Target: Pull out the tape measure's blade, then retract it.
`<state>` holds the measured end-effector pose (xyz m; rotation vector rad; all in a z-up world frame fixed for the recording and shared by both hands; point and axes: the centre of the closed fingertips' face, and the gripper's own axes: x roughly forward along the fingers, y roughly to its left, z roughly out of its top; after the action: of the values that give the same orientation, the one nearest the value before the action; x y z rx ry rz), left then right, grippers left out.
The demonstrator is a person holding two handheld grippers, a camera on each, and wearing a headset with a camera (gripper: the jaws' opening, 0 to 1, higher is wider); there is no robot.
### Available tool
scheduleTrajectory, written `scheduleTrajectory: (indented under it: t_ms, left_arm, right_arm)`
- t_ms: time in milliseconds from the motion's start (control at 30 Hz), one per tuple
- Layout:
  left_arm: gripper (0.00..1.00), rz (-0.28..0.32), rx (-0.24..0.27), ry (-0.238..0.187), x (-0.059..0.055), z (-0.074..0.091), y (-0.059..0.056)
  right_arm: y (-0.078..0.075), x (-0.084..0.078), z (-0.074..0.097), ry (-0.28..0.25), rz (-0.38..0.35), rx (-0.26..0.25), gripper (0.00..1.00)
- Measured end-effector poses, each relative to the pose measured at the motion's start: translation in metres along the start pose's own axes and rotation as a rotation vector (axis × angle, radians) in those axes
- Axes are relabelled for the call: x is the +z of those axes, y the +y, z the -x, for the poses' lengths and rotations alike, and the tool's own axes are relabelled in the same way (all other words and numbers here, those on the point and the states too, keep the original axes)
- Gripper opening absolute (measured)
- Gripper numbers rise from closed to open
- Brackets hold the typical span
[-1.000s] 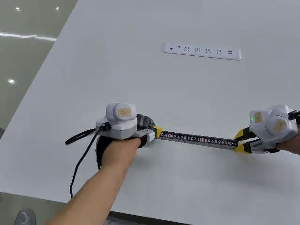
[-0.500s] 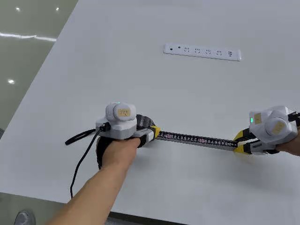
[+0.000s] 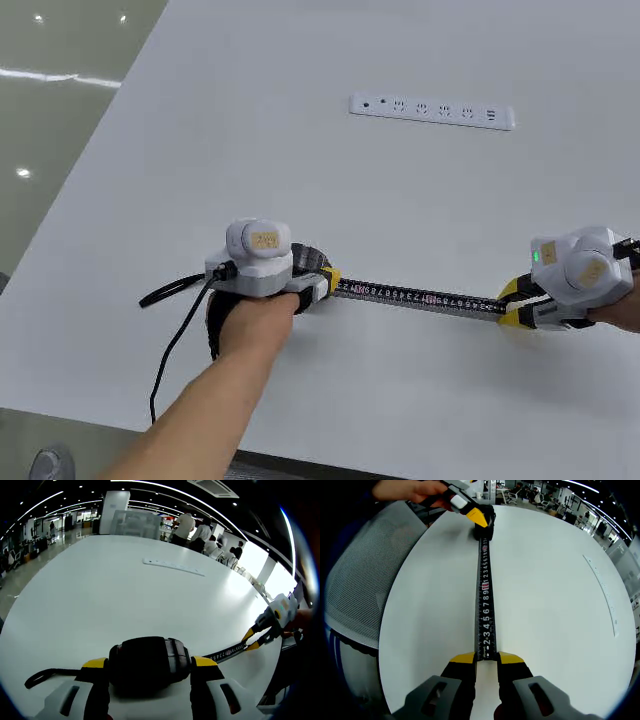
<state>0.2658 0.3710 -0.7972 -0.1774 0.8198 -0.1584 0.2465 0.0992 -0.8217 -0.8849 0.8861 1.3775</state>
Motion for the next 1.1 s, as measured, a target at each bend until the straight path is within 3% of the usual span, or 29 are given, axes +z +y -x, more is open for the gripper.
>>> scheduleTrajectory:
  t_ms: [867,1100]
  left_arm:
    - [0.58,-0.024,-0.007,-0.003,-0.0009,-0.0007,0.0002]
    - [0.58,-0.030,-0.009,-0.013,0.0000,-0.0008,0.0010]
  right_arm:
    - [-0.0005,-0.0007,-0.0003,-0.010,-0.033,0.009,0.12]
    - [-0.0007,0.0063,-0.0025,-0.038,-0.045,0.017,0.12]
